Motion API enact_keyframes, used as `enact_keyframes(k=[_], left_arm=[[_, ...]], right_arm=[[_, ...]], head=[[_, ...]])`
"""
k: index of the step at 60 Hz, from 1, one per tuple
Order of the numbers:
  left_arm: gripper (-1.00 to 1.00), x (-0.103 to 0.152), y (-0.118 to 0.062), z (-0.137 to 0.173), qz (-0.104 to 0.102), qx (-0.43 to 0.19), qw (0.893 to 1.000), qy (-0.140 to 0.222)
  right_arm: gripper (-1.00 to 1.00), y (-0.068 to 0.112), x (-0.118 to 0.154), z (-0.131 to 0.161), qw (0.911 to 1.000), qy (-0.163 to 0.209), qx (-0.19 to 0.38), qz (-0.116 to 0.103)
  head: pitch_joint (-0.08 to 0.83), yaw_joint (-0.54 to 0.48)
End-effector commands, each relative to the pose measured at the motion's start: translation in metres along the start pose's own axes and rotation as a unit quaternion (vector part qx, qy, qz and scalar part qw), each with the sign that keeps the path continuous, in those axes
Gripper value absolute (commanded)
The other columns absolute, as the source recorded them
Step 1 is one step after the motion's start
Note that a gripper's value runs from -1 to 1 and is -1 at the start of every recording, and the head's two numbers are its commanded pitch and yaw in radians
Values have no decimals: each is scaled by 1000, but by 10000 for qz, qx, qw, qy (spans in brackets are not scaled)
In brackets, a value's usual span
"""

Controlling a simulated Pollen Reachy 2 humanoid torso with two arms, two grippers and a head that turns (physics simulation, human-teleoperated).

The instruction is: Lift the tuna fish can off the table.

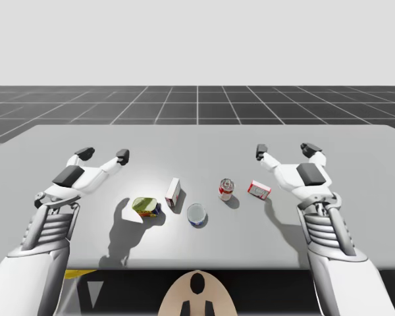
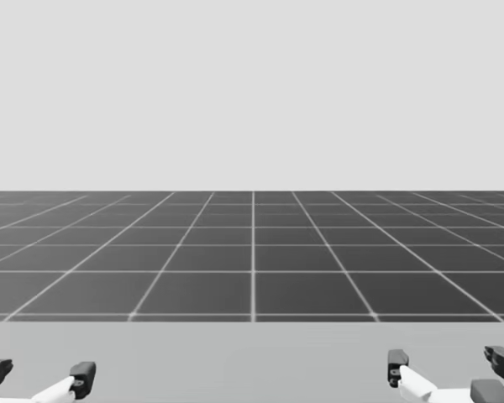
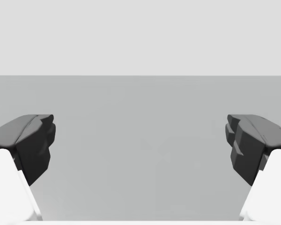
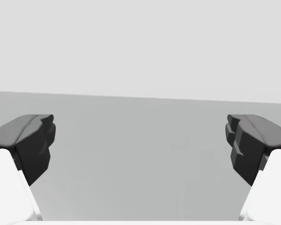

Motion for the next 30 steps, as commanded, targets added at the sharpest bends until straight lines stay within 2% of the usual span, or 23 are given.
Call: enact_keyframes(k=[1, 2, 4, 7, 12, 18, 22, 30], left_arm=[[-1000, 0, 0, 0, -2, 22, 10000, 4], [-1000, 0, 0, 0, -4, 22, 10000, 4], [-1000, 0, 0, 0, -21, 28, 10000, -1], [-1000, 0, 0, 0, -22, 22, 10000, 1], [-1000, 0, 0, 0, -41, 27, 10000, -7], [-1000, -1, -1, 0, -92, 27, 10000, -5], [-1000, -2, -1, 0, -136, 31, 9999, -6], [-1000, -5, -2, -2, -214, 25, 9998, 42]], right_arm=[[-1000, 0, -1, 2, 9999, -46, -96, -114], [-1000, 0, -1, 2, 9999, -38, -45, -138], [-1000, 0, -1, 2, 10000, -48, -5, -34], [-1000, 1, 0, 2, 10000, -4, 28, -74], [-1000, 0, 0, 1, 9999, 85, 53, -13], [-1000, 0, 0, 0, 9999, 102, 4, 12], [-1000, 0, 0, 0, 9999, 94, -11, 62], [-1000, 1, -1, 0, 9999, 105, -30, 134]], head=[[-1, 1], [0, 1], [5, 1], [21, 3], [65, 5], [163, 4], [197, 3], [344, -1]])
